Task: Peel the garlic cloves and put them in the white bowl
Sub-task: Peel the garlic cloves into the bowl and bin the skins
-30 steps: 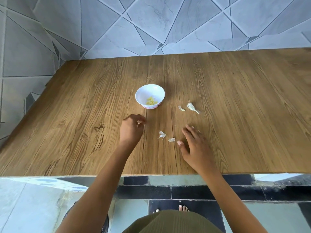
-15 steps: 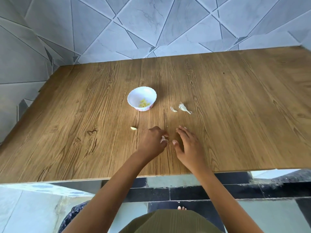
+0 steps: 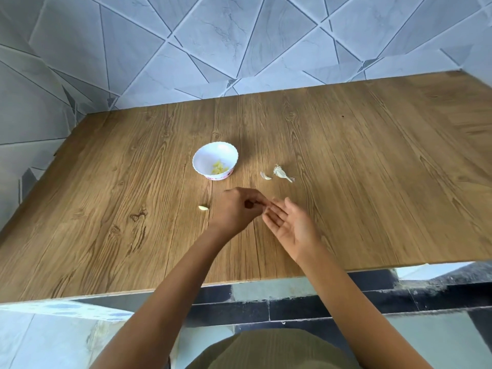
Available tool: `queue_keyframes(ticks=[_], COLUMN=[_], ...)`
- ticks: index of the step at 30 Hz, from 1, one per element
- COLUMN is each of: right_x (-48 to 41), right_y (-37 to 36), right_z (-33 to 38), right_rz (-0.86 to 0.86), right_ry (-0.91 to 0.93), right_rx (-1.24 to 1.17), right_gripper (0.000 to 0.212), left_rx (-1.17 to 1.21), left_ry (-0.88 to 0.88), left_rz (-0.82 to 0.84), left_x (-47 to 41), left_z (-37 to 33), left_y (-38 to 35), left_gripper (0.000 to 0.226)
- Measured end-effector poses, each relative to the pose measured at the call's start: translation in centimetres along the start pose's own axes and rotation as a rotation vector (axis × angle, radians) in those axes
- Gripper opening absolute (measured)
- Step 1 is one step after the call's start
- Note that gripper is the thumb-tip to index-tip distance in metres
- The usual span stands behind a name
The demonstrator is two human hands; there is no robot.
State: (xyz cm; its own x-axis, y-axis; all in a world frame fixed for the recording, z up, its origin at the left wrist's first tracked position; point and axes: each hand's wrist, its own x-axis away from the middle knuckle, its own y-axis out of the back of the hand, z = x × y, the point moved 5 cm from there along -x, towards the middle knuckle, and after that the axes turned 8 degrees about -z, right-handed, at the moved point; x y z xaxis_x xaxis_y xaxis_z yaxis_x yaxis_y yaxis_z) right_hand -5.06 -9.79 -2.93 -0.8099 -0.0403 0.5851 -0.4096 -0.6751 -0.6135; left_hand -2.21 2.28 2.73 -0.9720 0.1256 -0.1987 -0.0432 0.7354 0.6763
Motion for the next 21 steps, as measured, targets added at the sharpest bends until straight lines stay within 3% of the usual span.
queue_keyframes(ticks=[6, 13, 16, 21], right_x=[0.4, 0.1, 0.0, 0.0], right_y=[-0.5, -0.6, -0.1, 0.8], right_z=[-0.4, -0.4, 0.0, 1.2], right_rz=[-0.089, -0.077, -0.067, -0.092], right_ry=[-0.182, -0.222, -0.207, -0.147], right_rx=[-0.221, -0.294, -0.283, -0.274], right_gripper=[0.031, 0.032, 0.033, 0.034], left_rx=[-0.148, -0.081, -0.099, -0.322], left_ry=[-0.321, -0.189, -0.097, -0.056], left_rz=[0.134, 0.004, -0.087, 0.072], left_x=[1.0, -0.5, -1.5, -2.8], left_z=[-2.5, -1.8, -0.4, 1.9], left_y=[-2.1, -1.4, -0.3, -0.7], left_gripper=[0.028, 0.011, 0.019, 0.037])
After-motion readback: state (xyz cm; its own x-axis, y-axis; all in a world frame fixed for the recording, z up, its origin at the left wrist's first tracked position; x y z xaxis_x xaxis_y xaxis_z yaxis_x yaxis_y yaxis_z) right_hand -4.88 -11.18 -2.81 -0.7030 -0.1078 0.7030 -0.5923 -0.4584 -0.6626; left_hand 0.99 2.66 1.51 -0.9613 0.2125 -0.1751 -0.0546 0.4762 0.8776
